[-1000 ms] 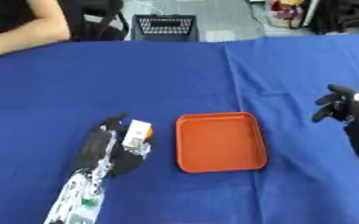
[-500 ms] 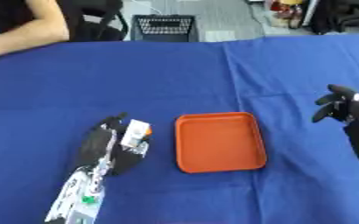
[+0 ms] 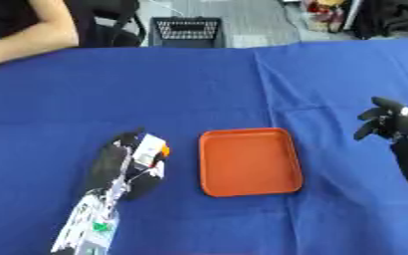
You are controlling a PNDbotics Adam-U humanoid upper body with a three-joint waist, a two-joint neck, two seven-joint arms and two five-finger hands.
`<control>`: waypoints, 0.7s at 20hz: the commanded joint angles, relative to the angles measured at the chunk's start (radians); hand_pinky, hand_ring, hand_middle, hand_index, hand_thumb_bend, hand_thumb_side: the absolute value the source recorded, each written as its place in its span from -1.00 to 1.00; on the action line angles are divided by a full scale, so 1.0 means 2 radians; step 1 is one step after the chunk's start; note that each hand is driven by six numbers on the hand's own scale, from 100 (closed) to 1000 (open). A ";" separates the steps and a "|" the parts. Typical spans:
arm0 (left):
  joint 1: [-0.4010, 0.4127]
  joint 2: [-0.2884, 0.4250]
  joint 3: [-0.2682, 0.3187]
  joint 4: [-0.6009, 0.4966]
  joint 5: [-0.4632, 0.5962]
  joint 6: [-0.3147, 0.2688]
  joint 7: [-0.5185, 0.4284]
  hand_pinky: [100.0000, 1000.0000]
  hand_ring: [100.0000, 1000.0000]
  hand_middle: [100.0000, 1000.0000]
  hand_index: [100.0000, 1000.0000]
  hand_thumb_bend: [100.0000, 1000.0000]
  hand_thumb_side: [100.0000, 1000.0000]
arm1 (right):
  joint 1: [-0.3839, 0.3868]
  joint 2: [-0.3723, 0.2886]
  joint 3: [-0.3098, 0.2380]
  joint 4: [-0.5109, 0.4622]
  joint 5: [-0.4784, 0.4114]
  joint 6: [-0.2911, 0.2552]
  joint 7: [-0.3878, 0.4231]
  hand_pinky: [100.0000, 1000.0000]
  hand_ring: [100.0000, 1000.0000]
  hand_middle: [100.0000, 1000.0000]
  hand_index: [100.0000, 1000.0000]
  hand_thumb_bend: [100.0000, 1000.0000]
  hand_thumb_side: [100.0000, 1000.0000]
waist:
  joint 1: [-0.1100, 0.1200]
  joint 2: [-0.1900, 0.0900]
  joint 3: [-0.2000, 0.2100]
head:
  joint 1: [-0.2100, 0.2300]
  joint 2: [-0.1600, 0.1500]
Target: Pick up objects on the table and place them in the box.
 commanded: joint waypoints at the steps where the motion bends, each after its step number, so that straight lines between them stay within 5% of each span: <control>1: -0.005 0.004 0.003 -0.006 -0.004 0.004 0.001 1.00 1.00 0.11 1.00 -0.78 -0.22 | 0.000 -0.006 -0.002 -0.006 0.000 0.000 0.001 -0.02 -0.02 0.22 0.74 -1.00 0.80 | 0.000 -0.007 -0.001 | -0.001 -0.002; 12: -0.024 0.014 0.000 -0.058 0.011 0.003 0.005 1.00 1.00 0.11 1.00 -0.86 -0.39 | 0.000 -0.006 -0.002 -0.005 0.000 -0.001 0.001 -0.02 -0.02 0.22 0.74 -1.00 0.80 | 0.000 -0.008 -0.001 | -0.001 -0.002; 13: -0.027 0.017 -0.001 -0.067 0.016 0.004 0.003 1.00 1.00 0.11 1.00 -0.96 0.09 | 0.000 -0.006 -0.002 -0.005 0.000 -0.001 0.001 -0.02 -0.02 0.22 0.74 -1.00 0.80 | 0.000 -0.008 -0.001 | -0.001 -0.002; 14: -0.033 0.019 -0.003 -0.074 0.021 0.003 0.001 1.00 1.00 0.11 1.00 -0.85 -0.42 | 0.001 -0.006 -0.002 -0.005 0.000 -0.001 0.002 -0.02 -0.02 0.22 0.74 -1.00 0.80 | 0.000 -0.008 -0.001 | -0.001 -0.002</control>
